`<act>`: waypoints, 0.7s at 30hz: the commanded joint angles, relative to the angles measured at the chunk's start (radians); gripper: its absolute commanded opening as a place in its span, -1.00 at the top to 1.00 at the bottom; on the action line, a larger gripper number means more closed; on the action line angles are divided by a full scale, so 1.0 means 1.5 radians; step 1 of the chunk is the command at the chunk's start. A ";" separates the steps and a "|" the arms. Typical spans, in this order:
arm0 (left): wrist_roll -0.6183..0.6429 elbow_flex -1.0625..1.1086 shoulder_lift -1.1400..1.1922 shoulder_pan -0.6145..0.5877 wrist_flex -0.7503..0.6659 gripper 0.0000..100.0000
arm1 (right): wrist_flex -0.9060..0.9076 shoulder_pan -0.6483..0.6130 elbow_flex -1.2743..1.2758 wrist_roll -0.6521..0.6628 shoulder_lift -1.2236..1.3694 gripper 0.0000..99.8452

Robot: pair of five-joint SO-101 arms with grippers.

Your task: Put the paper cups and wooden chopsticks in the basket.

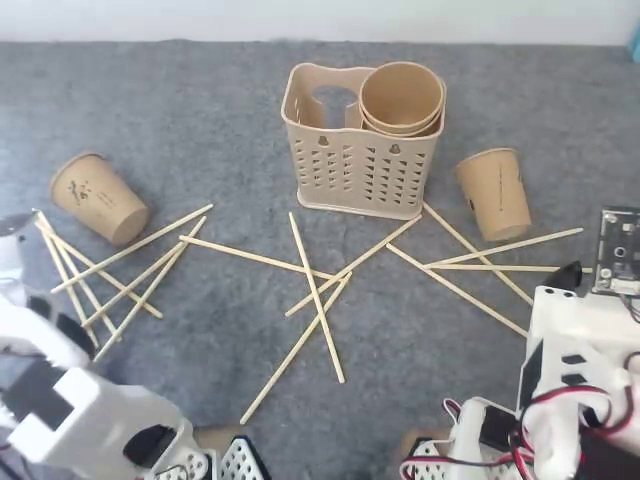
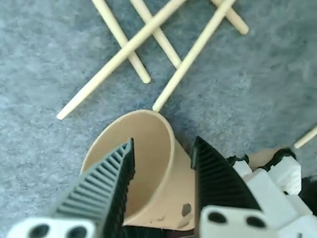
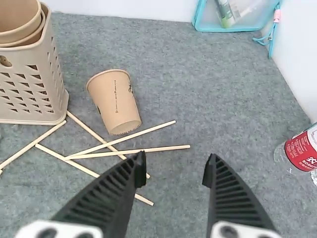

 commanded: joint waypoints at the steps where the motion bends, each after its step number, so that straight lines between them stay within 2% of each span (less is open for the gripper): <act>1: -0.038 0.009 -0.005 -0.008 0.025 0.64 | 0.015 0.009 0.004 0.002 0.001 0.60; 6: -0.073 0.029 -0.004 -0.024 0.024 0.66 | 0.015 0.009 0.004 0.001 0.001 0.60; 13: -0.143 0.081 -0.004 -0.025 0.024 0.99 | 0.016 0.009 0.004 0.001 0.001 0.60; 18: -0.133 0.075 -0.005 -0.023 0.023 0.98 | 0.020 0.009 0.004 0.001 0.001 0.60; 21: -0.066 0.029 -0.005 -0.023 0.023 0.98 | 0.023 0.009 0.006 0.001 0.001 0.60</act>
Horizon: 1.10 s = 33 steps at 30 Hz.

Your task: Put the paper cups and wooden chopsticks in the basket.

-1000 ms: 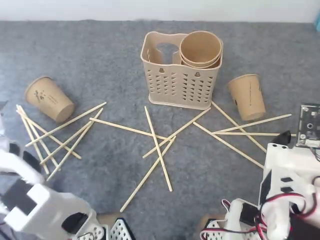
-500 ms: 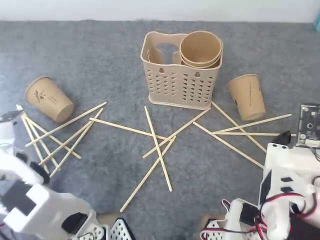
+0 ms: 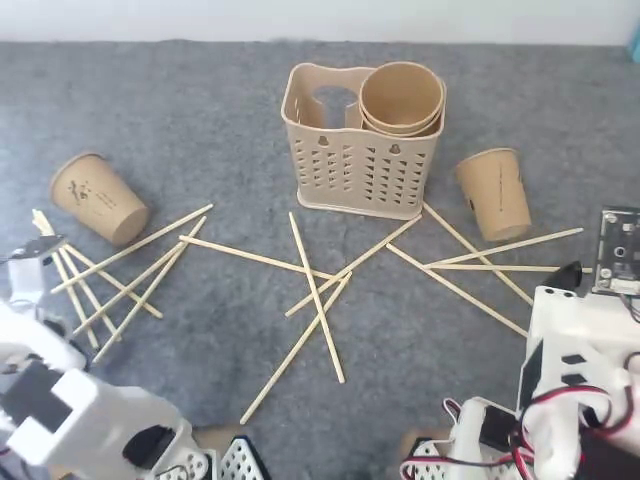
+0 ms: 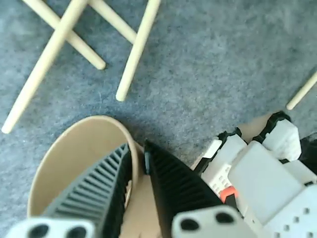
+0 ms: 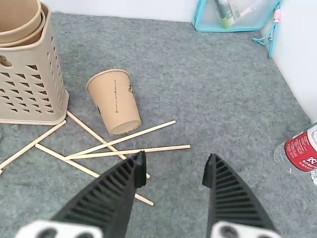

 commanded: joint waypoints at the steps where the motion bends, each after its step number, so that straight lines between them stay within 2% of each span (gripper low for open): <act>1: 0.071 -0.072 -0.005 -0.001 0.024 0.98 | 0.023 0.009 0.010 0.001 -0.001 0.60; 4: 0.122 -0.126 -0.006 -0.001 0.024 0.98 | 0.023 0.009 0.035 0.001 -0.012 0.60; 8: 0.149 -0.170 -0.055 -0.001 0.024 0.98 | 0.023 0.009 0.084 0.006 -0.062 0.60; 15: 0.163 -0.174 -0.266 -0.002 0.021 0.98 | 0.023 0.010 0.216 0.033 -0.122 0.60; 19: 0.210 -0.174 -0.382 -0.001 0.020 0.98 | 0.015 0.010 0.265 0.056 -0.114 0.60; 27: 0.320 -0.126 -0.502 0.081 0.019 0.98 | -0.046 0.010 0.258 0.061 0.068 0.60; 30: 0.359 -0.082 -0.525 0.111 0.017 0.98 | -0.085 0.010 0.219 0.021 0.158 0.60; 33: 0.410 -0.010 -0.547 0.135 -0.025 0.98 | -0.115 0.009 0.153 -0.020 0.248 0.60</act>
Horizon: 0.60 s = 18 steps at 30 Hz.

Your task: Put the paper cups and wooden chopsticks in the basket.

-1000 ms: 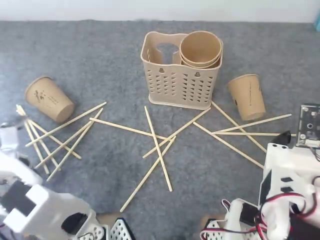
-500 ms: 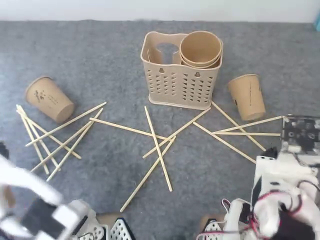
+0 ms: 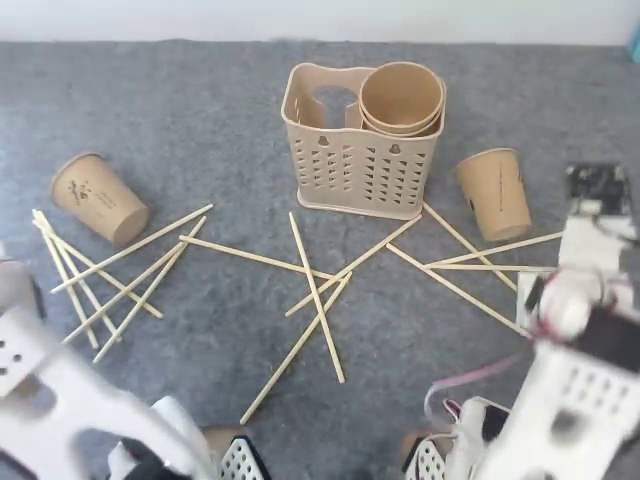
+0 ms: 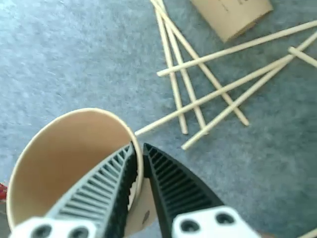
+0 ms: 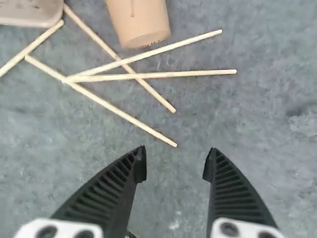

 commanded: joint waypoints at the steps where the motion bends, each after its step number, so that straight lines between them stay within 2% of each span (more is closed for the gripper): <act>1: 0.072 0.070 -0.046 0.029 -0.049 0.98 | -0.052 0.007 -0.119 -0.072 0.137 0.59; 8: 0.185 0.292 -0.122 0.032 -0.227 0.98 | -0.052 -0.016 -0.333 -0.186 0.370 0.59; 13: 0.215 0.428 -0.181 0.032 -0.319 0.98 | -0.051 -0.047 -0.489 -0.243 0.522 0.59; 18: 0.215 0.514 -0.232 0.031 -0.366 0.98 | -0.051 -0.071 -0.656 -0.302 0.666 0.59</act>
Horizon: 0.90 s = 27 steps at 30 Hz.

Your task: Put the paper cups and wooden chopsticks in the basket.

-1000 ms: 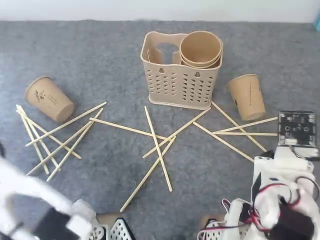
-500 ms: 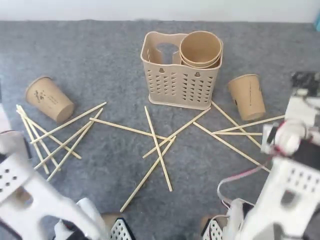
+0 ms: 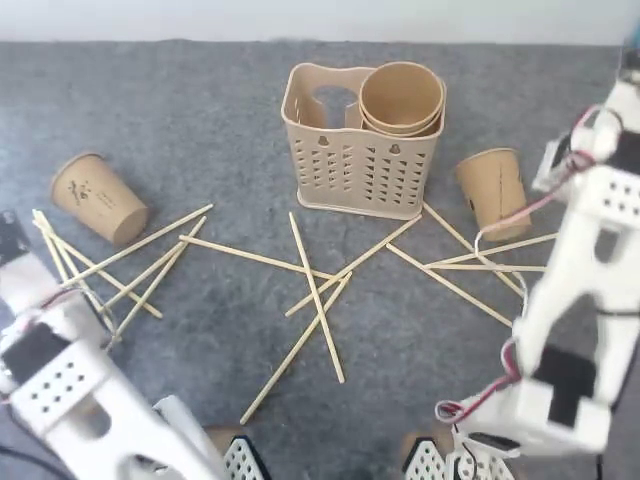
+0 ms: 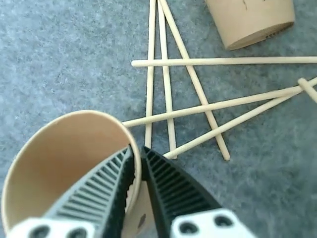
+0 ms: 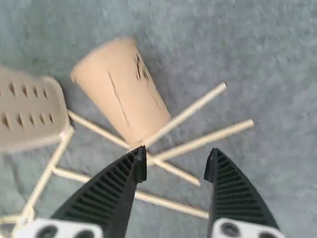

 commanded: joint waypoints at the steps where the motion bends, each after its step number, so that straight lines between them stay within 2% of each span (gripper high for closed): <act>1: 0.008 0.030 -0.046 0.000 -0.047 0.98 | -0.006 -0.028 -0.176 -0.060 0.101 0.59; 7: 0.008 0.075 -0.063 0.003 -0.085 0.98 | -0.056 -0.075 -0.319 -0.123 0.250 0.59; 16: 0.008 0.094 -0.063 0.004 -0.104 0.98 | -0.202 -0.126 -0.431 -0.135 0.424 0.61; 22: 0.008 0.094 -0.063 0.004 -0.104 0.98 | -0.243 -0.135 -0.475 -0.134 0.502 0.88; 27: 0.008 0.095 -0.063 0.004 -0.104 0.98 | -0.242 -0.141 -0.481 -0.134 0.557 0.89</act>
